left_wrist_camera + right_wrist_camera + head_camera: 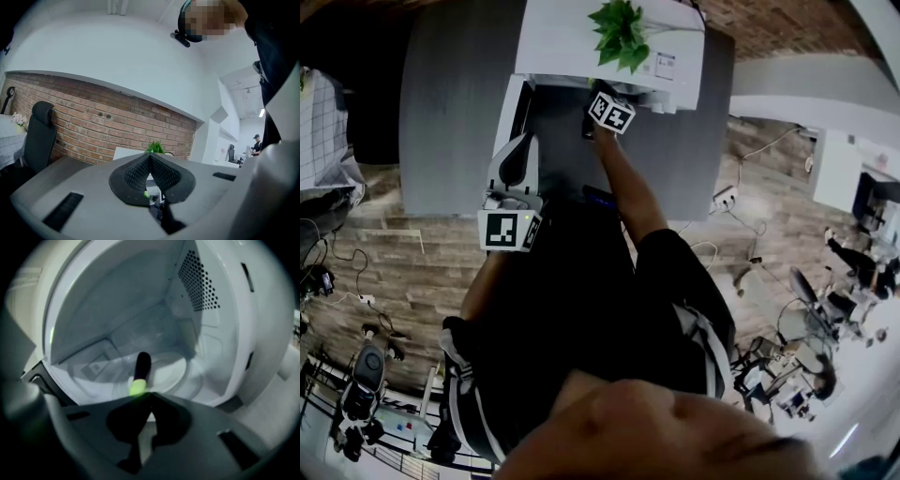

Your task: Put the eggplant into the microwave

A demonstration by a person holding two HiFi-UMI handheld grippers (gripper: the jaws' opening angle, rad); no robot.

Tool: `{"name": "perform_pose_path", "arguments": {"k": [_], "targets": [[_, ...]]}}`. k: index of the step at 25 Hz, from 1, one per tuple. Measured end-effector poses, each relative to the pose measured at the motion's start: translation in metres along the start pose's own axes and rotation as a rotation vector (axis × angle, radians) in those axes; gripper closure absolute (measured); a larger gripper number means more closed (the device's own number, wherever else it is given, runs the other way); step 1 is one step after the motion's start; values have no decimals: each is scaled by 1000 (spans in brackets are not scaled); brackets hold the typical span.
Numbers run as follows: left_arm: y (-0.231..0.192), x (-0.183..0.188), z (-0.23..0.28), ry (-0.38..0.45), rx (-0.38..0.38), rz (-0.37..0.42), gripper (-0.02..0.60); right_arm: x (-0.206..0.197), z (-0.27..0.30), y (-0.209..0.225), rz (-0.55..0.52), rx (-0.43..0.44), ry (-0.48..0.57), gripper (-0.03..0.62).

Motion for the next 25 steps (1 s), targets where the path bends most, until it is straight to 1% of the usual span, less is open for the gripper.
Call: {"name": "perform_pose_path", "arguments": {"k": [13,25], "targets": [[1,6,-21,28,-21,-5,546,-11,-32,-4,1,-22,9,562],[6,9,-43,53,-45,0,546,-28,-66,-10,-11,-33,-9,562]]}}
Point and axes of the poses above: the fingertips, and each gripper's own axes: z forward along the fingers, y to its right, x out of its top, the point moved 4 cm from there along -z, backward along the fingers, and after that the axes turned 14 degrees about x, right-handed, at the moved point
